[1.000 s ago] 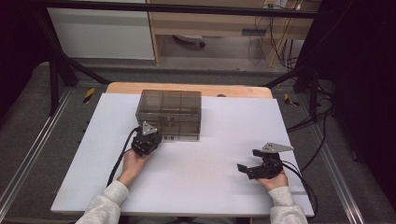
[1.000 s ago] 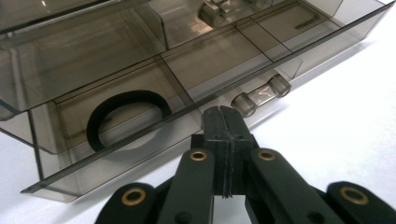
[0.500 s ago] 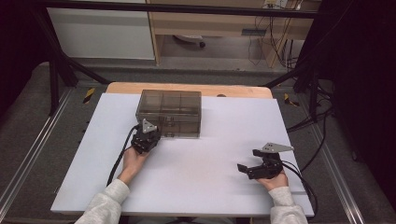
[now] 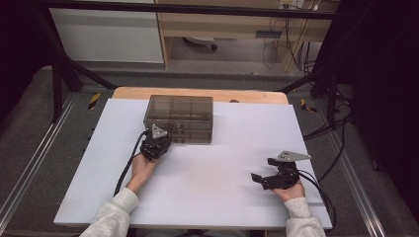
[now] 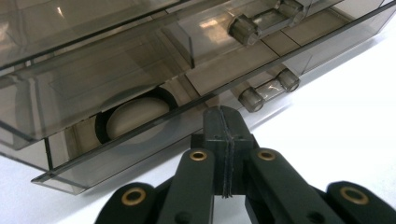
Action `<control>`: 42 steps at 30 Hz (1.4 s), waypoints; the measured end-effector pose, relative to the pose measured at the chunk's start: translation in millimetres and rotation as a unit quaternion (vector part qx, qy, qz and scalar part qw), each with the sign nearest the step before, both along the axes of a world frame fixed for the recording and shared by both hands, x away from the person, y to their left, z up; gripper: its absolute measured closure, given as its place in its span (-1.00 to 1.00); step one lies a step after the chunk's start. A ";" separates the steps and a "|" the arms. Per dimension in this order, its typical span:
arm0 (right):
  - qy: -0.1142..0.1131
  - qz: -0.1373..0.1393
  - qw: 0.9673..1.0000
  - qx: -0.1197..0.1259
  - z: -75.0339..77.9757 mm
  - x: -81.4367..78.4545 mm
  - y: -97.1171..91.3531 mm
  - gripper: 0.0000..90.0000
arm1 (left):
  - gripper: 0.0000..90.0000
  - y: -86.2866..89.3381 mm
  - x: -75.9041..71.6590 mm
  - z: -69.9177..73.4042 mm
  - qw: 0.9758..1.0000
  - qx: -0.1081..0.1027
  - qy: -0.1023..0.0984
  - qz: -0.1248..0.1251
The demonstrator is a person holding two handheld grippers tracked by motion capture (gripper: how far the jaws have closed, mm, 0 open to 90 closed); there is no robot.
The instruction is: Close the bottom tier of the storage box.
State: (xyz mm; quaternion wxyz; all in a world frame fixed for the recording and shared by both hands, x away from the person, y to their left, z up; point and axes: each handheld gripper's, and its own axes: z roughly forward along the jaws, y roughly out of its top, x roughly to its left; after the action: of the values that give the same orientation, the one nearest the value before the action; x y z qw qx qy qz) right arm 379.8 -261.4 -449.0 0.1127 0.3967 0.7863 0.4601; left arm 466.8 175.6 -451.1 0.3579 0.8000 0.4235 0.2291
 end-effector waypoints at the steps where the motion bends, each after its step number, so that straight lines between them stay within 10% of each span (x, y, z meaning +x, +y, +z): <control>1: 0.000 0.000 1.000 -0.001 -0.1 0.0 0.1 -0.98 | 0.99 0.1 0.6 -0.3 1.000 -0.001 0.000 0.000; 33: 0.001 0.001 1.000 0.000 -0.2 0.1 0.1 -0.98 | 0.99 4.1 9.2 -5.2 1.000 -0.017 -0.007 0.019; 42: -0.001 0.000 1.000 0.002 0.7 -0.5 -0.4 -0.98 | 0.98 6.4 2.7 -0.9 1.000 -0.012 0.018 0.010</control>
State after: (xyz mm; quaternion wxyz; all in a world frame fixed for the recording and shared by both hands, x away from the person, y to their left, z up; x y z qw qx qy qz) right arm 379.3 -261.8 -448.3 0.1128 0.3960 0.7852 0.4626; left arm 469.5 182.0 -452.0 0.3575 0.7955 0.4407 0.2125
